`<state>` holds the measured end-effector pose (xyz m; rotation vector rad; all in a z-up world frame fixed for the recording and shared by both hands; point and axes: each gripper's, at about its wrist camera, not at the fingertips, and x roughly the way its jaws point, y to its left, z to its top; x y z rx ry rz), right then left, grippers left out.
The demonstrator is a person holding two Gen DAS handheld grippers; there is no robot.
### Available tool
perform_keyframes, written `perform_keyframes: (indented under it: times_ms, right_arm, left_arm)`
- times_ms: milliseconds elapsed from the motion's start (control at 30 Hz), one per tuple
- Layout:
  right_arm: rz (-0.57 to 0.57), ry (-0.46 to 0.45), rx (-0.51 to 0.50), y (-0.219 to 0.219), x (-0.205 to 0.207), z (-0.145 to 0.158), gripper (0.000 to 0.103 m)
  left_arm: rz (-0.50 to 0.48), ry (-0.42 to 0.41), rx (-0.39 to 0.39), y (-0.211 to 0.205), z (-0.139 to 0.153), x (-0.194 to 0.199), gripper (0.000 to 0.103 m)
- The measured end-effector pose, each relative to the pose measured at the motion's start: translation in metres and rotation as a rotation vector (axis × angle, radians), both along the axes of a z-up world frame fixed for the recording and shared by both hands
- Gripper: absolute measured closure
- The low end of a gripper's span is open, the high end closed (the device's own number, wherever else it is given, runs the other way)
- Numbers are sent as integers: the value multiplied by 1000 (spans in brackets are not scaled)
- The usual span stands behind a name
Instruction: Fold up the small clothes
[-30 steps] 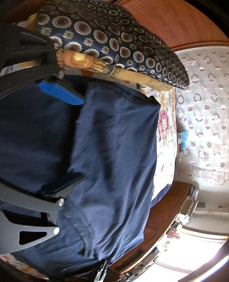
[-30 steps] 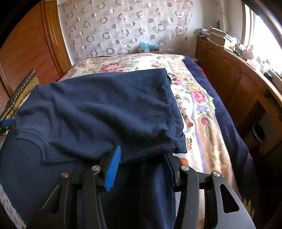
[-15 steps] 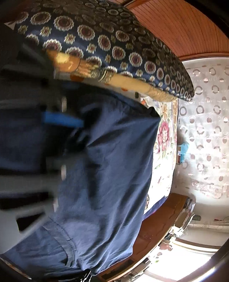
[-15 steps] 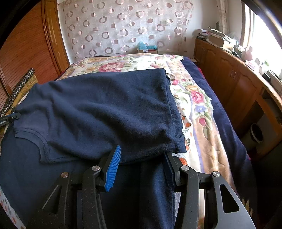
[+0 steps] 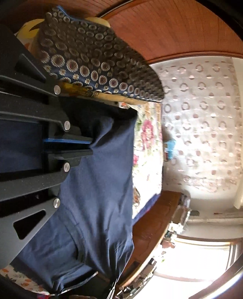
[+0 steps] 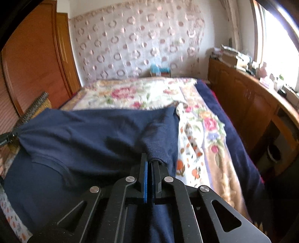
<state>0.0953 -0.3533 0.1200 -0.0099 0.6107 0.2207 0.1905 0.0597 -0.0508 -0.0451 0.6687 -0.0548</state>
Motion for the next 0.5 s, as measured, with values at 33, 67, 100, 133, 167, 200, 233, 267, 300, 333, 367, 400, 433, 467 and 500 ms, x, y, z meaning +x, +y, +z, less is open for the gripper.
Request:
perform_keyframes:
  times_ms: [33,67,100,133,167,200,233,267,300,333,367,400,433,467,500]
  right_arm:
    - [5,-16,5,0,-6,4,101]
    - [14,-30,12,-1,-12,8,101]
    - [24,-42,17,-1,-18,9,101]
    - [28,-57,21,-3,-25,11,101]
    - [33,-70,26,-4,-33,14,101]
    - [39,-79,29,-6,-39,15,101]
    - [44,-89,33,-8,-47,14,101]
    - [49,-98,36,-9,-55,15,101]
    - [55,-103,40,-14,-63,14,101]
    - [65,-101,37,-17,-71,12,101]
    - [71,-105,37,-18,-79,12,101]
    - [76,-109,36,-19,-85,11,101]
    - [78,-113,32,-21,-92,10,101]
    - [81,-116,29,-23,-98,8,101]
    - [87,-115,29,-27,-103,6,101]
  left_arm:
    - [-3,-17,-12,0,4,-7,97]
    - [-5,-39,-24,1,10,-15,97]
    - [-7,-55,-26,1,14,-23,97]
    - [-9,-68,-24,2,16,-29,97]
    - [-12,-82,-17,1,20,-36,97]
    - [-13,-97,-8,2,23,-45,97]
    - [-16,-108,-8,3,25,-51,97]
    - [-24,-115,-12,4,28,-58,97]
    - [-29,-123,-16,5,31,-67,97]
    - [-37,-130,-17,7,33,-75,97]
    - [-41,-133,-13,8,34,-80,97]
    - [-46,-138,-6,8,36,-88,97]
    - [-51,-142,-2,8,36,-93,97]
    - [-56,-144,5,8,36,-101,97]
    - [-59,-143,6,9,35,-106,97]
